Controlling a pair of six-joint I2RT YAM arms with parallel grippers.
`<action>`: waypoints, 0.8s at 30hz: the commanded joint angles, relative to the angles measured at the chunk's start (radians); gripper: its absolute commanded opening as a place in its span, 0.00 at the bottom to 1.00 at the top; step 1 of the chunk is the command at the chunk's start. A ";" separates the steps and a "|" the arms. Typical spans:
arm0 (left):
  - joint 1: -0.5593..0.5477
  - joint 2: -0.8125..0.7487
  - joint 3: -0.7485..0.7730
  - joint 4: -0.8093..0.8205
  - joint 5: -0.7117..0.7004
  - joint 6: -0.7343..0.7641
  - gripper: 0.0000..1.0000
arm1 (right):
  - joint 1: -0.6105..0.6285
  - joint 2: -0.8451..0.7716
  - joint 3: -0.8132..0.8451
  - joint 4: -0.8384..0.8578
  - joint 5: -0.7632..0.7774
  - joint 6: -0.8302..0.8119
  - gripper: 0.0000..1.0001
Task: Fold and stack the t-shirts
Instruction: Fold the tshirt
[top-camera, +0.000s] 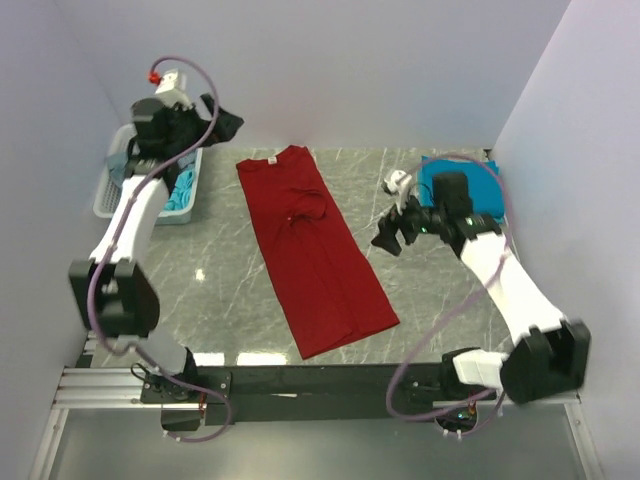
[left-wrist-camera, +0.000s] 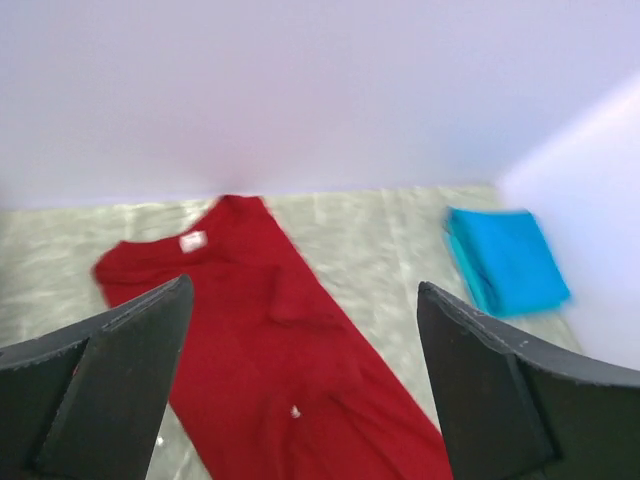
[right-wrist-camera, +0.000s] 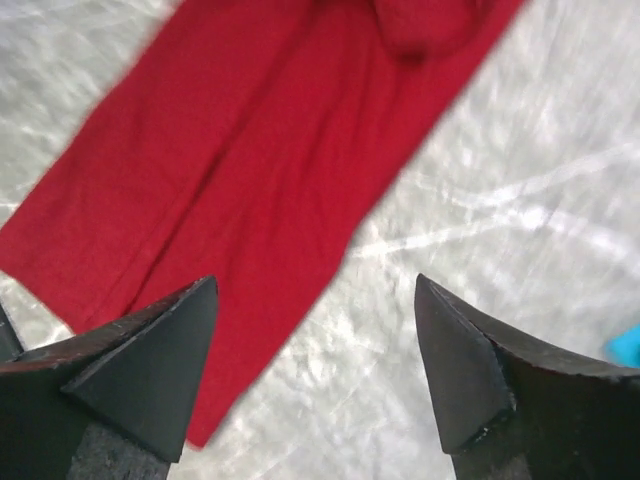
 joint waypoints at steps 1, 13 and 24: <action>0.037 -0.089 -0.206 0.106 0.289 -0.001 0.99 | -0.008 -0.147 -0.158 0.239 -0.141 -0.097 0.87; -0.887 -0.727 -0.836 -0.108 -0.263 0.161 0.82 | -0.161 -0.150 -0.201 -0.559 -0.414 -1.156 0.87; -1.387 -0.415 -0.894 -0.263 -0.630 -0.177 0.71 | -0.236 -0.012 -0.224 -0.652 -0.383 -1.326 0.83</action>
